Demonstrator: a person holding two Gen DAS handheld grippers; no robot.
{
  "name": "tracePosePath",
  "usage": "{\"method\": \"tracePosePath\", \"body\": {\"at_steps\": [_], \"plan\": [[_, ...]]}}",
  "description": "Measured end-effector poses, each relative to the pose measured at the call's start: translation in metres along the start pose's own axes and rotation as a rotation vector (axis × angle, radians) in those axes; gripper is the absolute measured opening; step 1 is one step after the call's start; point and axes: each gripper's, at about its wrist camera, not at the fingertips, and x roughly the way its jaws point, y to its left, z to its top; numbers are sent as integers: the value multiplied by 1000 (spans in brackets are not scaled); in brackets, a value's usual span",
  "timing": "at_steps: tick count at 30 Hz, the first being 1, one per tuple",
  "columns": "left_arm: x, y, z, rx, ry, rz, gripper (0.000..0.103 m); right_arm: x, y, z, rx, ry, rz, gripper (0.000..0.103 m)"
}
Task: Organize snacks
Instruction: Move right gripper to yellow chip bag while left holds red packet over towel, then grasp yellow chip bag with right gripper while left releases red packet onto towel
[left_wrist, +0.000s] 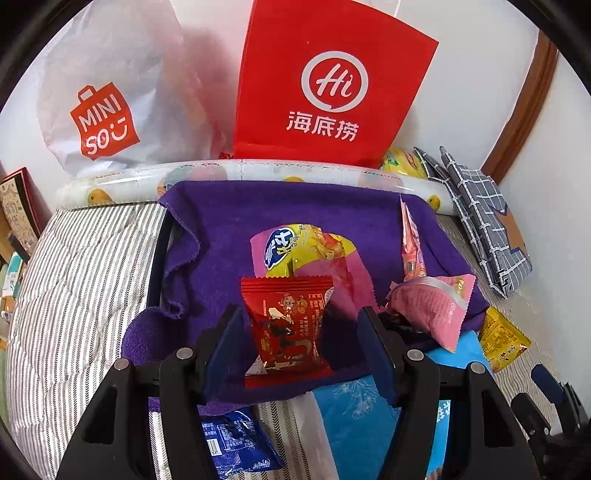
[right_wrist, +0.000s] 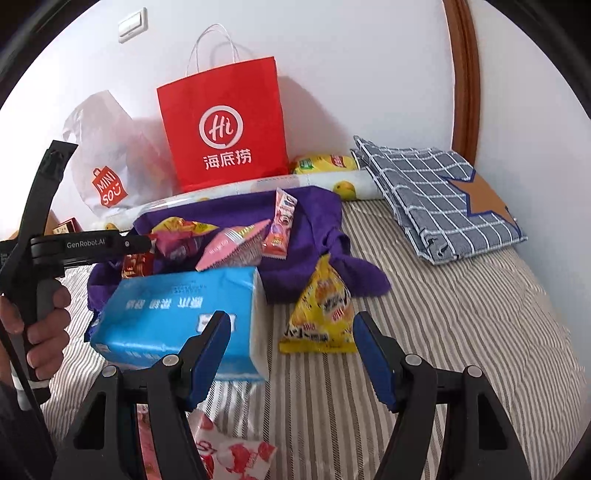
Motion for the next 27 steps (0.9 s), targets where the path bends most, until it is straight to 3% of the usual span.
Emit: {"method": "tracePosePath", "body": {"at_steps": [13,17,21,27], "plan": [[-7,-3,0,9,-16,5,64,-1,-10,-16,52,6,1,67],[-15,-1,1,-5,-50,-20,64,-5,-16,-15,70,-18,-15,67],[-20,-5,1,18,-82,7,64,-6,-30,-15,119,-15,-28,67],[-14,-6,1,29,-64,15,64,-4,-43,-10,158,-3,-2,66]]}}
